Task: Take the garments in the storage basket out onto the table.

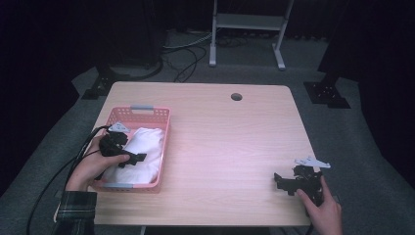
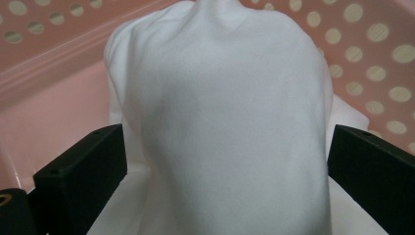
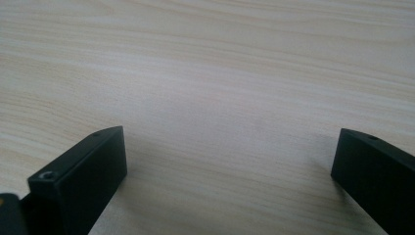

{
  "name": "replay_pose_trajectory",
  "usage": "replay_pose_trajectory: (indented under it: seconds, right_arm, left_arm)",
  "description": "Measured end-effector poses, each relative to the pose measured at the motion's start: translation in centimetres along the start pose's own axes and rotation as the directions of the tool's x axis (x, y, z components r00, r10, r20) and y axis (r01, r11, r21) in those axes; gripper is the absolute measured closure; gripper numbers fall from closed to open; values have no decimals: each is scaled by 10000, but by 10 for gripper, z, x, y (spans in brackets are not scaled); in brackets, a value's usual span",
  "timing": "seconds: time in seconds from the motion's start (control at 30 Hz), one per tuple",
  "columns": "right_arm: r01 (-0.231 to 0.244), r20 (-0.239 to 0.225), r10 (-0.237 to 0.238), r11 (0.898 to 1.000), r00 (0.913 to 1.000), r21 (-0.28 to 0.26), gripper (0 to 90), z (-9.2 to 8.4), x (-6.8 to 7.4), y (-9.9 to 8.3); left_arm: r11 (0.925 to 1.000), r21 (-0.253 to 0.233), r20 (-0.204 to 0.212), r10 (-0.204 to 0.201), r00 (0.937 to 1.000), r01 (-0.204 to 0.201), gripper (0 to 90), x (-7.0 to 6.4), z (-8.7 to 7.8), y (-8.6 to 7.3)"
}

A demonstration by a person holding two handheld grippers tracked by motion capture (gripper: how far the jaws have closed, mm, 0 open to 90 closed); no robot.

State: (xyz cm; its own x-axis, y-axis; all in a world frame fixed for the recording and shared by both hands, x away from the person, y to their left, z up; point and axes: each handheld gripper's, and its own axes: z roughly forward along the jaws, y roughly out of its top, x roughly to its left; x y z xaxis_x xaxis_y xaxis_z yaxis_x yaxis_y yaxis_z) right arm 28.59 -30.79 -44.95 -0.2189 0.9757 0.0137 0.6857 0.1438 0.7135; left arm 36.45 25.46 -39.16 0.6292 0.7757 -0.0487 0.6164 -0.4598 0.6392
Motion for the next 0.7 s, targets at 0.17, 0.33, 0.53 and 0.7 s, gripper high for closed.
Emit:
replay_pose_trajectory:
  seconds: [0.17, 0.33, 0.53, 0.7]
  right_arm:
    - [-1, 0, 1, 10000, 10000, 0, 0, 0, 0, 0]
    - [-2, 0, 2, 10000, 10000, 0, 0, 0, 0, 0]
    - [1, 0, -1, 10000, 10000, 0, 0, 0, 0, 0]
    - [1, 0, -1, 10000, 10000, 0, 0, 0, 0, 0]
  left_arm:
    - [9998, 187, 2, 68, 10000, -68, 14, -1, 5, 0]
    - [9992, 390, -35, 94, 10000, -92, 14, -2, 10, -1]
    - [9975, 695, -145, 162, 9998, -152, 14, -2, 16, -2]
    - [9952, 950, -235, 254, 9994, -231, 14, -3, 20, -3]
